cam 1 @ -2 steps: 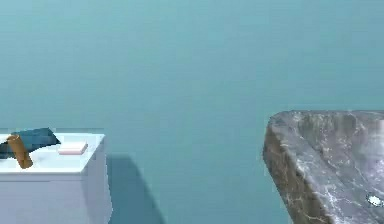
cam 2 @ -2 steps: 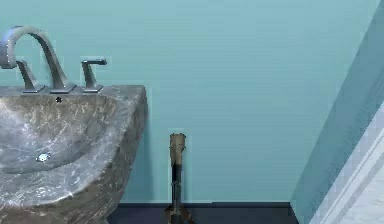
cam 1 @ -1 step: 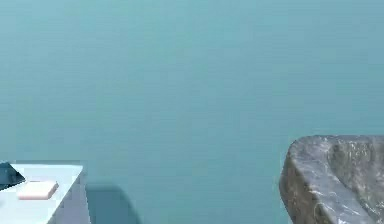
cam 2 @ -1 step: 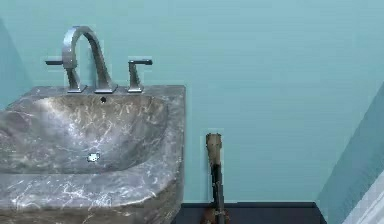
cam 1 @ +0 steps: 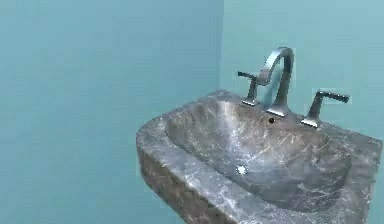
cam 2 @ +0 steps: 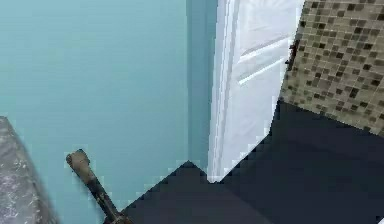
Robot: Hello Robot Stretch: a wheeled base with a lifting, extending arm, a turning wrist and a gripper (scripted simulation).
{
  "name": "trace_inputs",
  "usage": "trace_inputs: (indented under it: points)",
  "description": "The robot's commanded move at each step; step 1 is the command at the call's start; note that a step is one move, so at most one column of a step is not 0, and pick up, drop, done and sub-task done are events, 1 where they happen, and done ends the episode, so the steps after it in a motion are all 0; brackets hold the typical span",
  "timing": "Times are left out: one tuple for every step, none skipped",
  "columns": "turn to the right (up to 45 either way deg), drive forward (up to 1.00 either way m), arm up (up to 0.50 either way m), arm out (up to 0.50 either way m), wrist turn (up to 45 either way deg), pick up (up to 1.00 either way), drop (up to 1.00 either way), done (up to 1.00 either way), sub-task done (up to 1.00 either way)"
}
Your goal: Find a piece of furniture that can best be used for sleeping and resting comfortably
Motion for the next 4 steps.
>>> trace_inputs:
  points:
    - [45.0,0.0,0.0,0.0,0.0,0.0,0.0,0.0,0.0]
    - [45.0,0.0,0.0,0.0,0.0,0.0,0.0,0.0,0.0]
    - [36.0,0.0,0.0,0.0,0.0,0.0,0.0,0.0,0.0]
    - [0.0,1.0,0.0,0.0,0.0,0.0,0.0,0.0,0.0]
